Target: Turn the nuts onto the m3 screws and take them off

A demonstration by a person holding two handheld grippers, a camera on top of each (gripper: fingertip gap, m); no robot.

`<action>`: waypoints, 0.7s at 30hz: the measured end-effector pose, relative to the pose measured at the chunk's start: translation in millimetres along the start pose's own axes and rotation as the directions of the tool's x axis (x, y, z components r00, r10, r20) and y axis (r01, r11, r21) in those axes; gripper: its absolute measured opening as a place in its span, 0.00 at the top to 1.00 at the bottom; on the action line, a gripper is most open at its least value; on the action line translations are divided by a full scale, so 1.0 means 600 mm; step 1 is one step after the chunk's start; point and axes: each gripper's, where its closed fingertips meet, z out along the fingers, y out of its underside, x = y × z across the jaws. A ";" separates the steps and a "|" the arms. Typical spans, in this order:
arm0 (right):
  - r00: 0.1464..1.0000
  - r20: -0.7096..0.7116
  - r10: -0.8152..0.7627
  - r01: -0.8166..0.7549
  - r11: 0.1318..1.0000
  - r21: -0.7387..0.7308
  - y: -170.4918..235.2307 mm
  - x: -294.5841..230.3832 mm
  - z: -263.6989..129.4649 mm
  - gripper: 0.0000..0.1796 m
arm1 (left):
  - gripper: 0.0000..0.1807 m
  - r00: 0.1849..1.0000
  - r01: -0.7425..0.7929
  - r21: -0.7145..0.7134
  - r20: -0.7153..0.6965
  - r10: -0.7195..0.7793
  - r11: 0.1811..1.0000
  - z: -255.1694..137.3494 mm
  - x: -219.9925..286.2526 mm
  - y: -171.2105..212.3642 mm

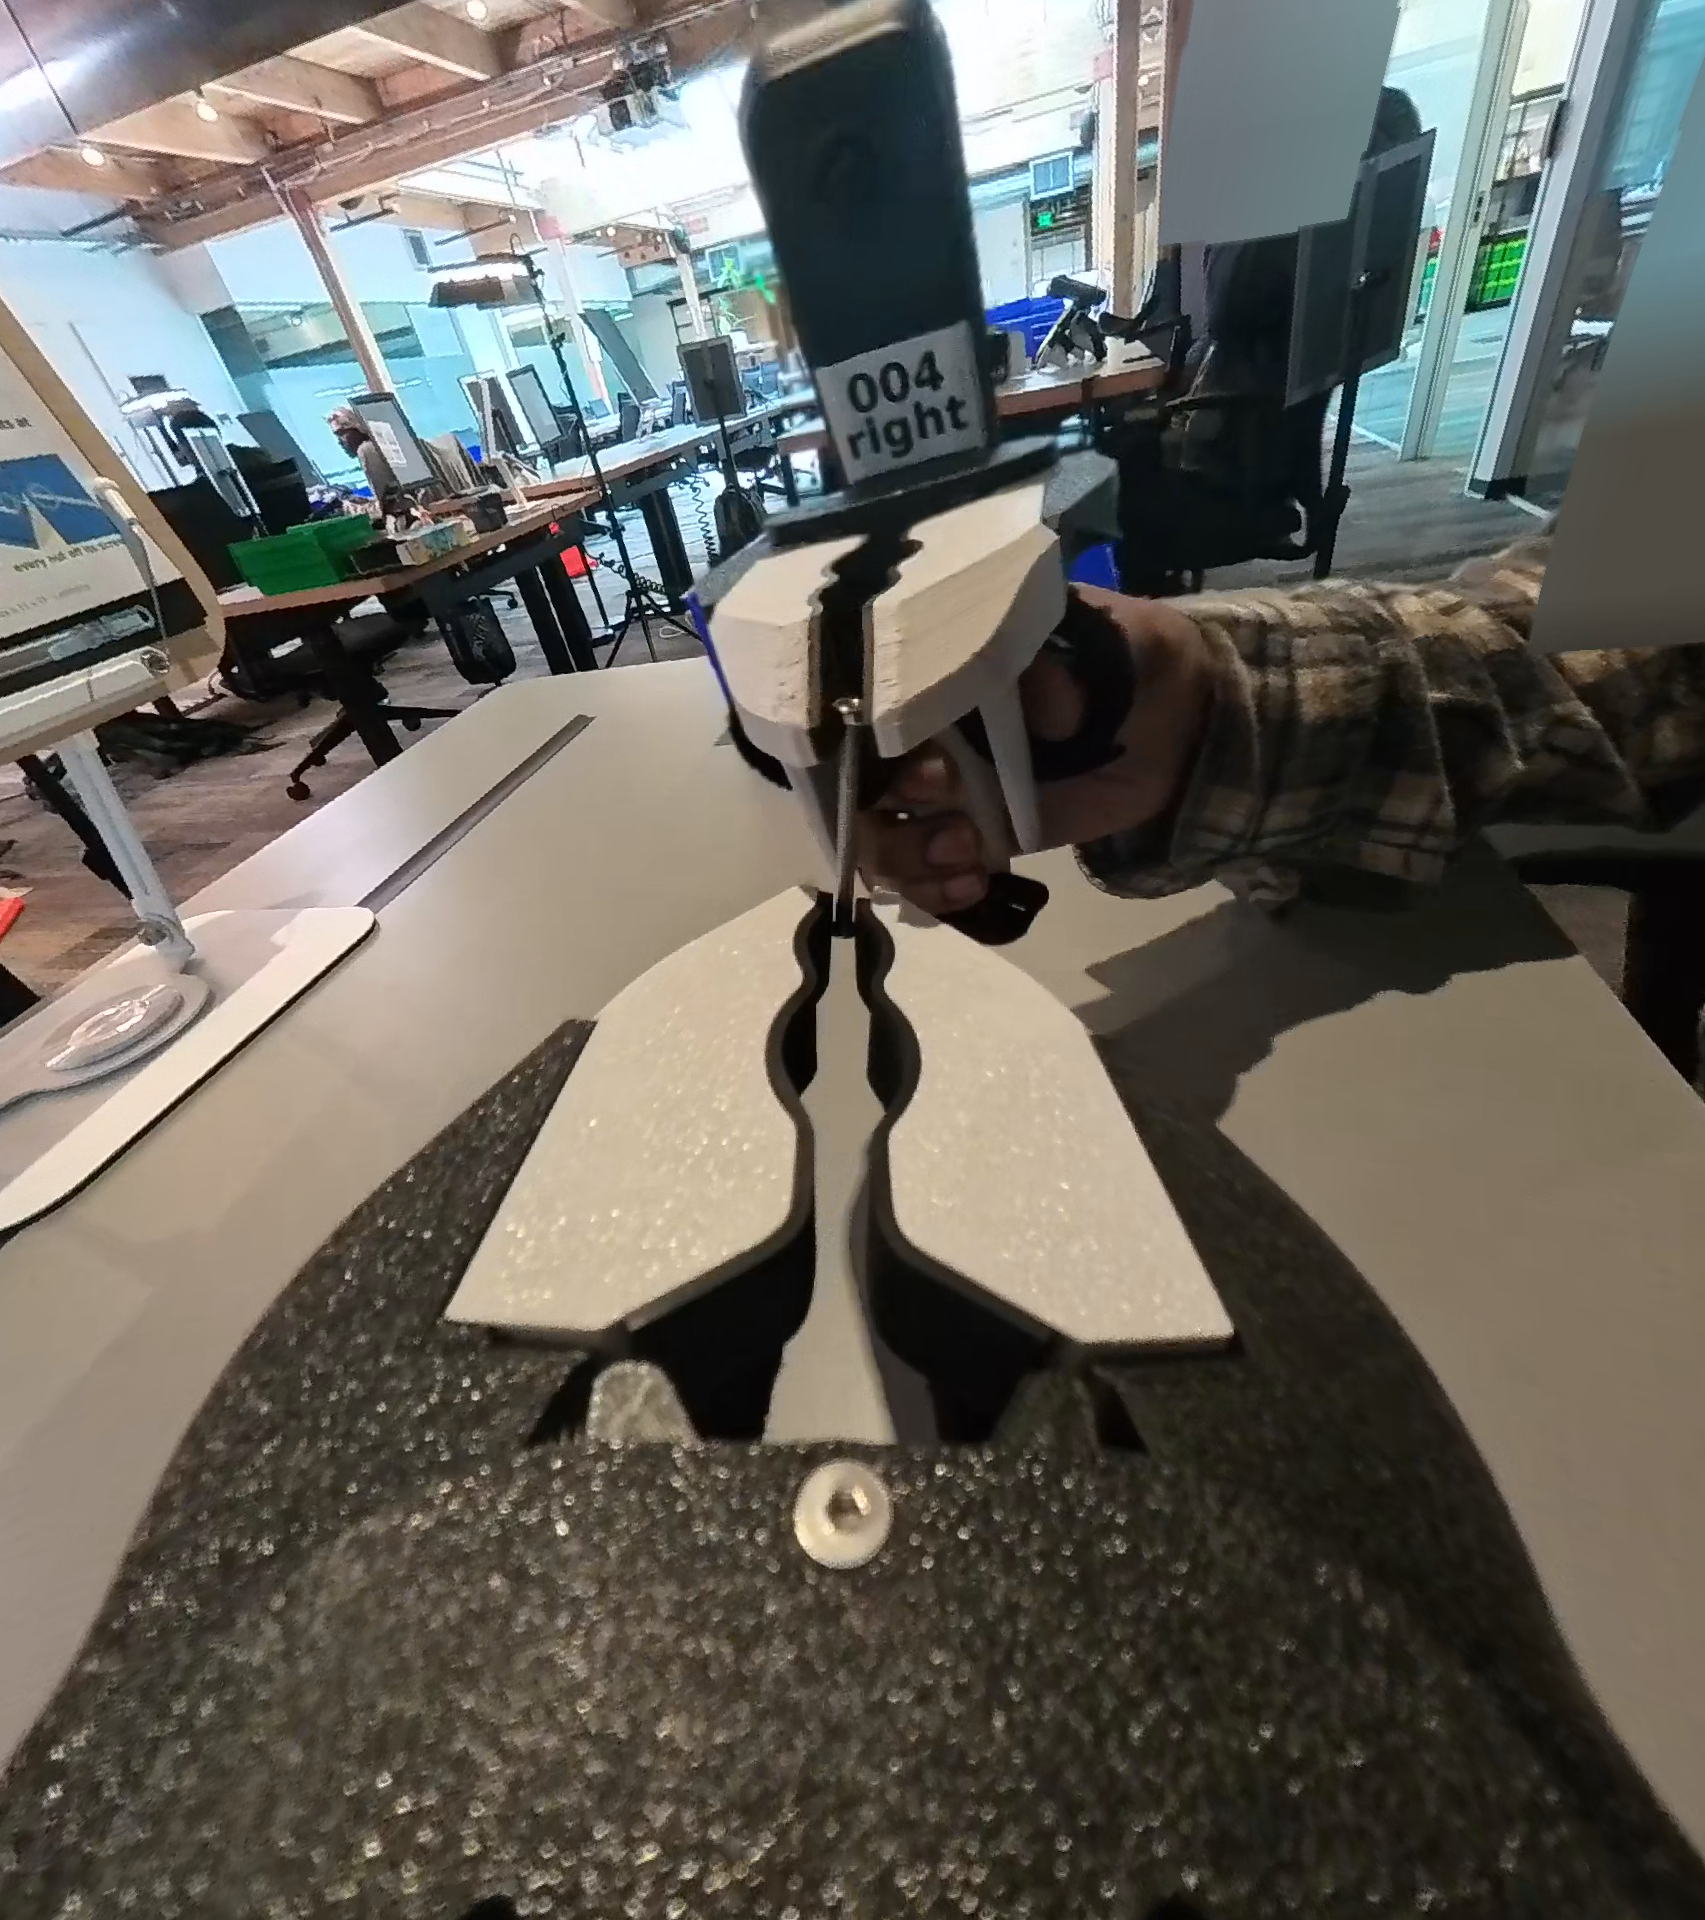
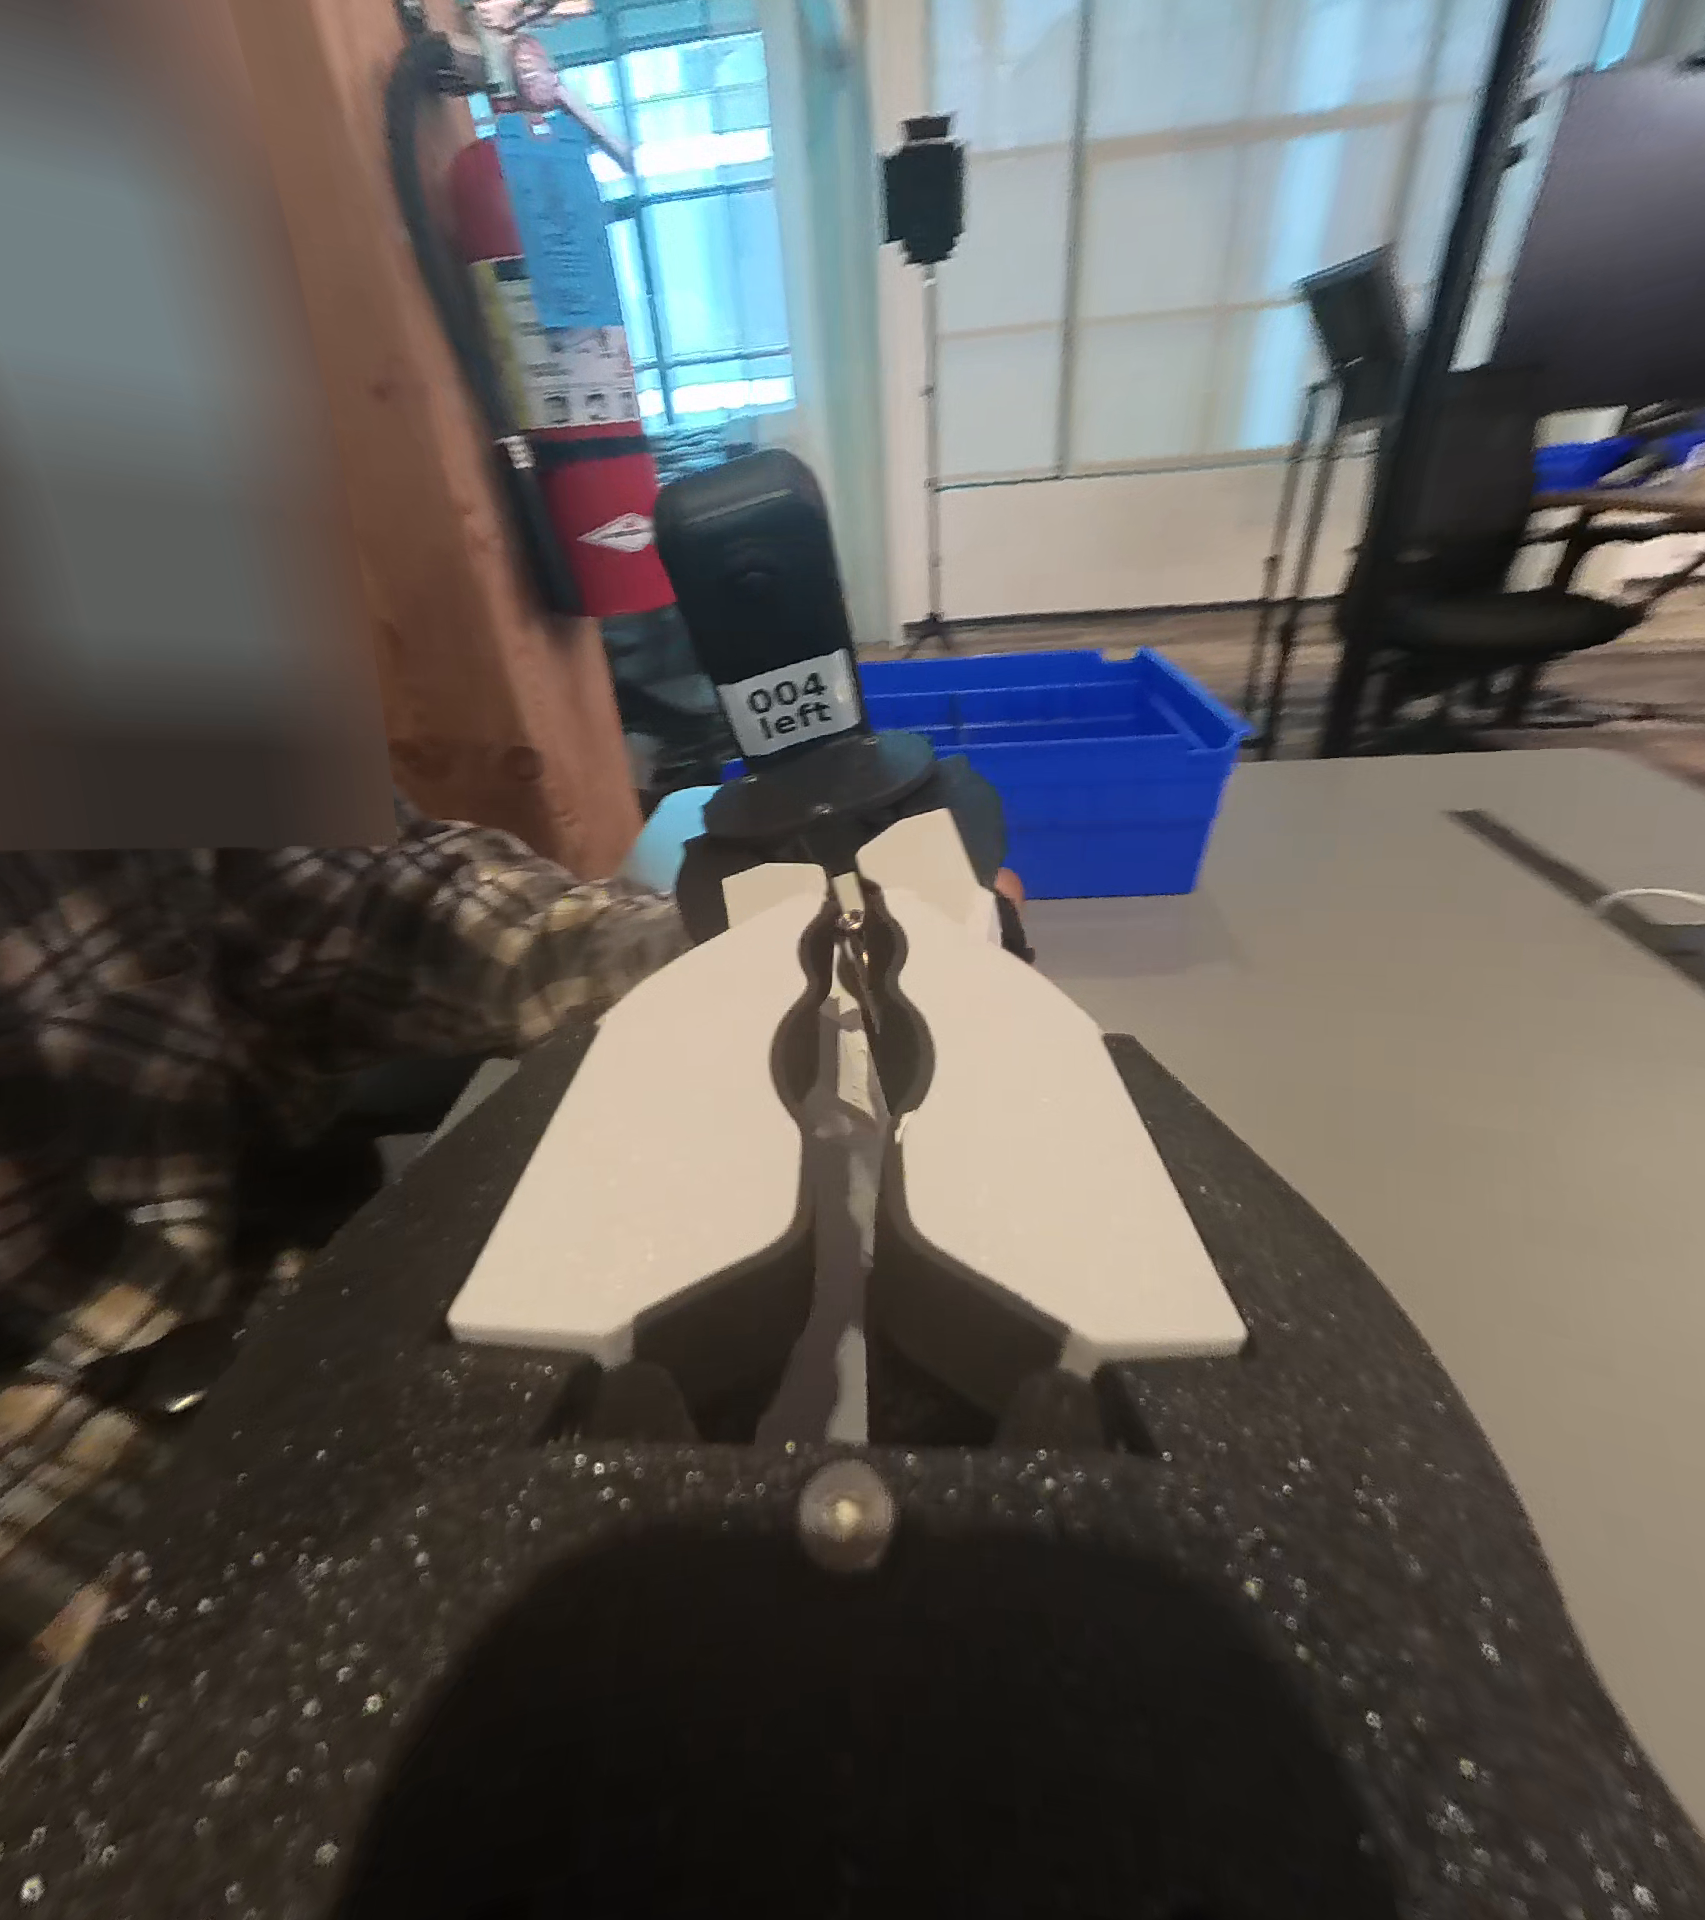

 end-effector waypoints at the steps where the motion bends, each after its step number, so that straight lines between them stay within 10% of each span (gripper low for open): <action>1: 1.000 -0.010 -0.008 0.008 1.000 0.007 0.000 0.000 0.000 0.97 | 0.98 1.000 0.001 0.000 0.002 -0.001 1.000 0.000 -0.001 0.000; 21: 0.992 -0.128 0.002 0.012 0.993 0.116 -0.011 0.011 0.000 0.97 | 0.98 1.000 0.021 0.001 0.009 -0.021 1.000 -0.002 -0.005 0.000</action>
